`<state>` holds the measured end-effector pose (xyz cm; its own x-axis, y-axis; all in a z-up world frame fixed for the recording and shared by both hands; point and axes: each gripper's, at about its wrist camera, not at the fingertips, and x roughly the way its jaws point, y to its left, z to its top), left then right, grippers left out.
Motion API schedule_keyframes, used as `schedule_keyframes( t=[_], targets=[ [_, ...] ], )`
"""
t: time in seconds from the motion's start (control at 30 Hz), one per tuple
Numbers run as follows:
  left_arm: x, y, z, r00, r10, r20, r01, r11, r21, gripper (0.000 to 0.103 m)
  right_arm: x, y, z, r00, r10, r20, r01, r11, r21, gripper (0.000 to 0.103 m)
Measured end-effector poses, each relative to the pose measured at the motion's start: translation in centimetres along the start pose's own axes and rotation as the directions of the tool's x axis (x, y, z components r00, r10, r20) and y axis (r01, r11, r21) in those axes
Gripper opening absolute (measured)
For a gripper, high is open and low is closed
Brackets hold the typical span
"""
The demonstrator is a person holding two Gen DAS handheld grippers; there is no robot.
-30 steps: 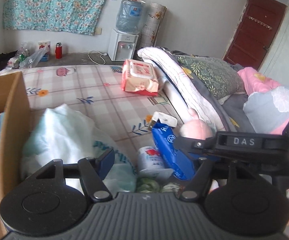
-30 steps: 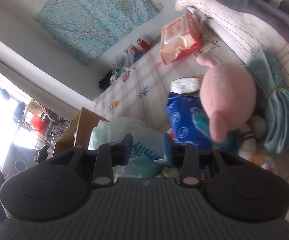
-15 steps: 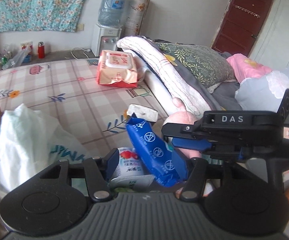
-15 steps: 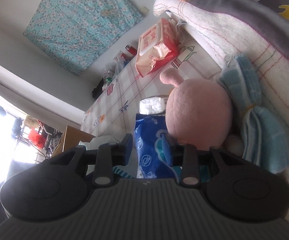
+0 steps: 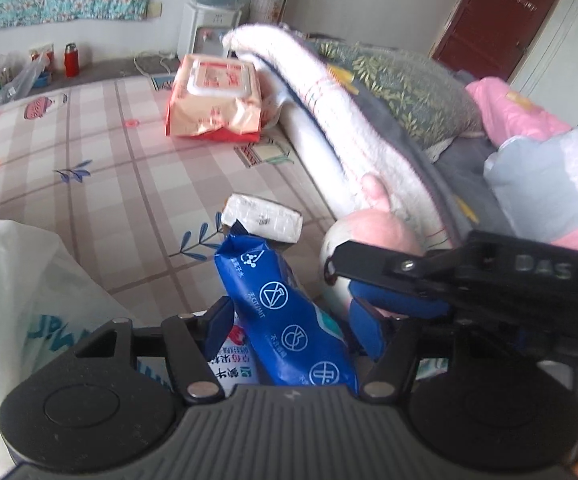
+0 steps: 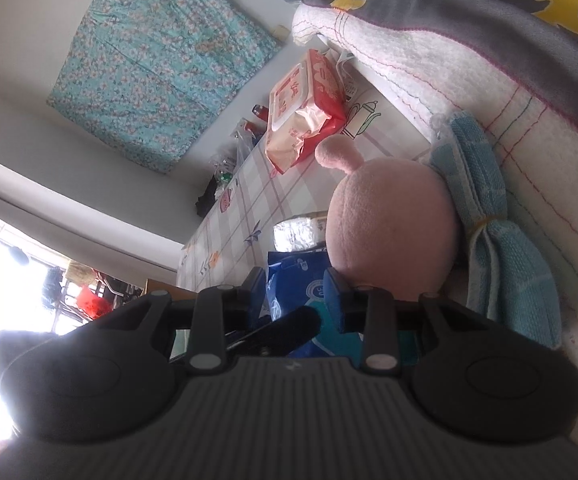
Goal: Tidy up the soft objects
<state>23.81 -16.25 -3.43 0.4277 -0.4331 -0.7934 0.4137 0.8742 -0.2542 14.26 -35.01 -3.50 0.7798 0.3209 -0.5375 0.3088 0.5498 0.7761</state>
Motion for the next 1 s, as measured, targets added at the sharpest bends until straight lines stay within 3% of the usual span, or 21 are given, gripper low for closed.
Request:
schedule_keyframes(
  t=[0.17,0.33,0.57,1.0],
  targets=[
    [1.4,0.1,0.4,0.999,0.027,-0.023,-0.028,0.999,-0.029,0.059,0.3,-0.2,0.0,1.000,0.004,-0.002,-0.004,1.000,0.005,0.031],
    [1.4,-0.5,0.7,1.000,0.031,0.001,-0.031,1.000,0.000,0.033,0.2,-0.3,0.1,1.000,0.012,0.006,-0.012,1.000,0.015,0.031],
    [0.2,-0.1,0.2,1.000,0.013,0.025,-0.013,1.000,-0.025,0.027,0.1,-0.7,0.2,1.000,0.020,0.010,-0.021,0.999,0.026,0.031],
    [-7.1,2.4,-2.0,0.992,-0.082,0.095,0.086,0.995,-0.041,0.026,0.3,-0.9,-0.1,1.000,0.012,0.001,-0.012,0.999,0.030,0.031]
  ],
)
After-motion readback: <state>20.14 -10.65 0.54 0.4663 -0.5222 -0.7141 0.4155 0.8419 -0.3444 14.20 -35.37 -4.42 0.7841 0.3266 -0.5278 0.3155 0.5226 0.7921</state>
